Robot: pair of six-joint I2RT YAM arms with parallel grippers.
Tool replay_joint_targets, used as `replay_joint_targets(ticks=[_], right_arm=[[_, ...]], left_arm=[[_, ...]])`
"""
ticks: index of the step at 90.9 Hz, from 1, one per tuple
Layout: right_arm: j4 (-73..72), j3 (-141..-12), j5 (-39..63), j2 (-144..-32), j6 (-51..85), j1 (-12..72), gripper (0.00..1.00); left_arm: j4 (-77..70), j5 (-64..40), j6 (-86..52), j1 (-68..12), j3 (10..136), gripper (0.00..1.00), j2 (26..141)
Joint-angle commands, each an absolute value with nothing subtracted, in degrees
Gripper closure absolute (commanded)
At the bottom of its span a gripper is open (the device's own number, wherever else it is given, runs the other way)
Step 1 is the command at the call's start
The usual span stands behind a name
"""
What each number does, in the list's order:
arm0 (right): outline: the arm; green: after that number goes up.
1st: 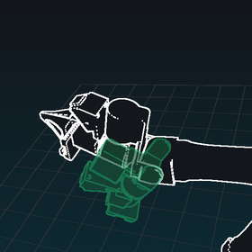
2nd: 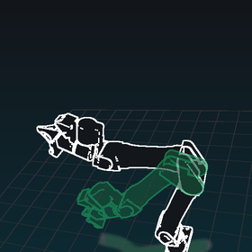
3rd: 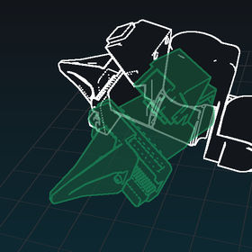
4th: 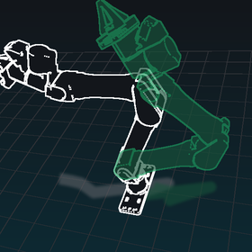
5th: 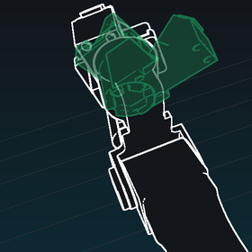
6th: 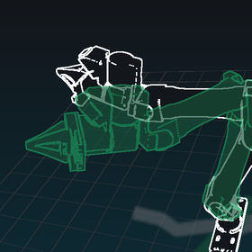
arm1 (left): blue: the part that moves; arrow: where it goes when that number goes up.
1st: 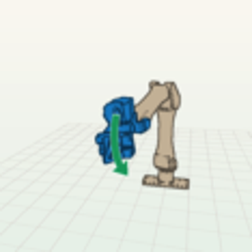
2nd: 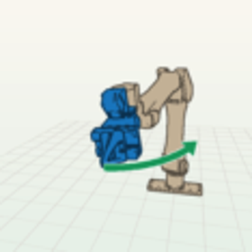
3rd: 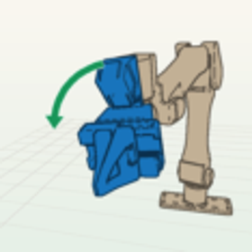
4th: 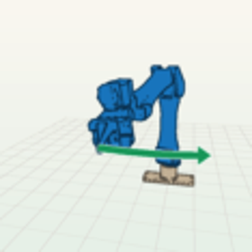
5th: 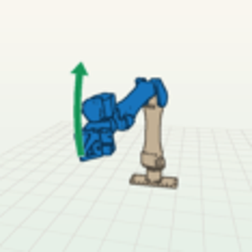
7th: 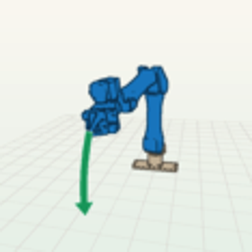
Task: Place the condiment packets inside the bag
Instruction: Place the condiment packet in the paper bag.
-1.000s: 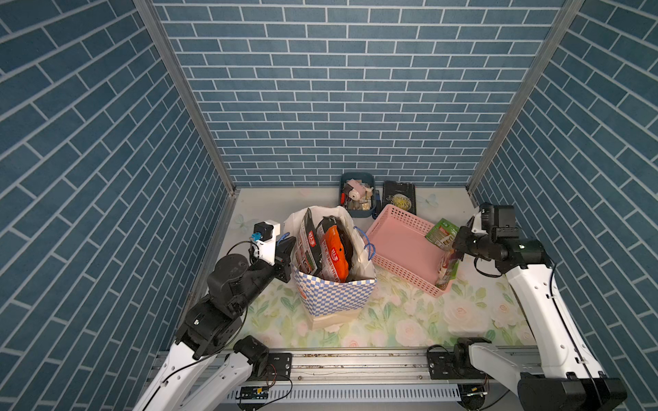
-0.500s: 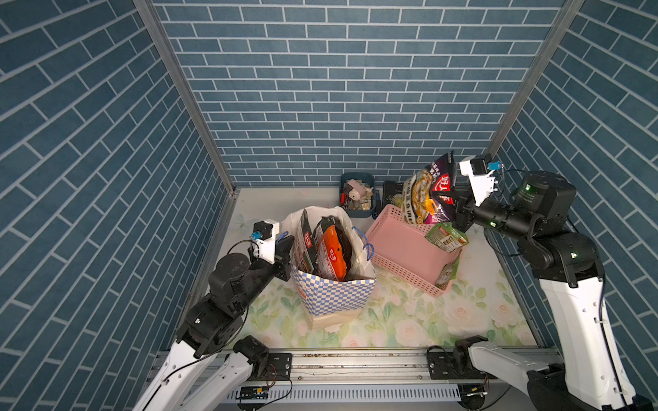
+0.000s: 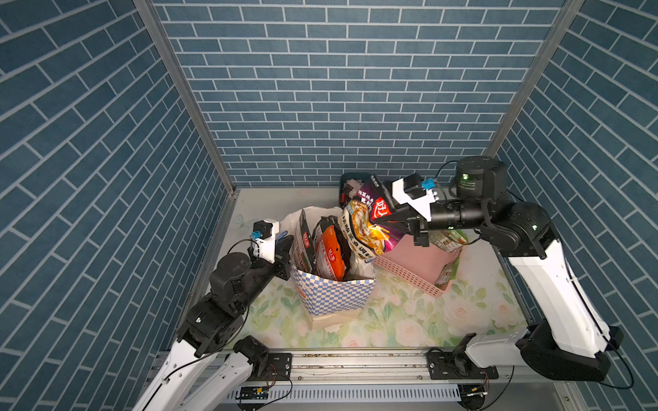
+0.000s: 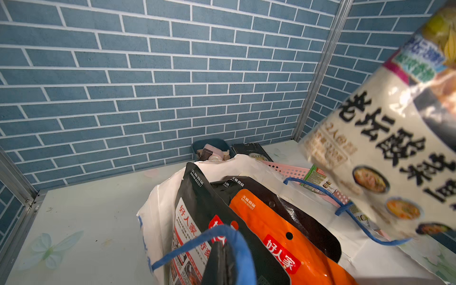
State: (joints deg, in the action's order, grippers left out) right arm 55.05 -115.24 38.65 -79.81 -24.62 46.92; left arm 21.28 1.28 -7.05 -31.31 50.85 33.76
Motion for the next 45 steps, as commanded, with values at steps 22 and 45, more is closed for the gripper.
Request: replay_joint_targets(ticks=[22, 45], right_arm=[[66.45, -116.38, 21.78, -82.53, -43.24, 58.25, 1.00], [72.01, -121.59, 22.52, -83.56, -50.36, 60.81, 1.00]], left_arm=[[18.08, 1.41, -6.74, -31.01, 51.86, 1.00, 33.05], [18.36, 2.91, -6.36, -30.97, 51.27, 1.00, 32.48]])
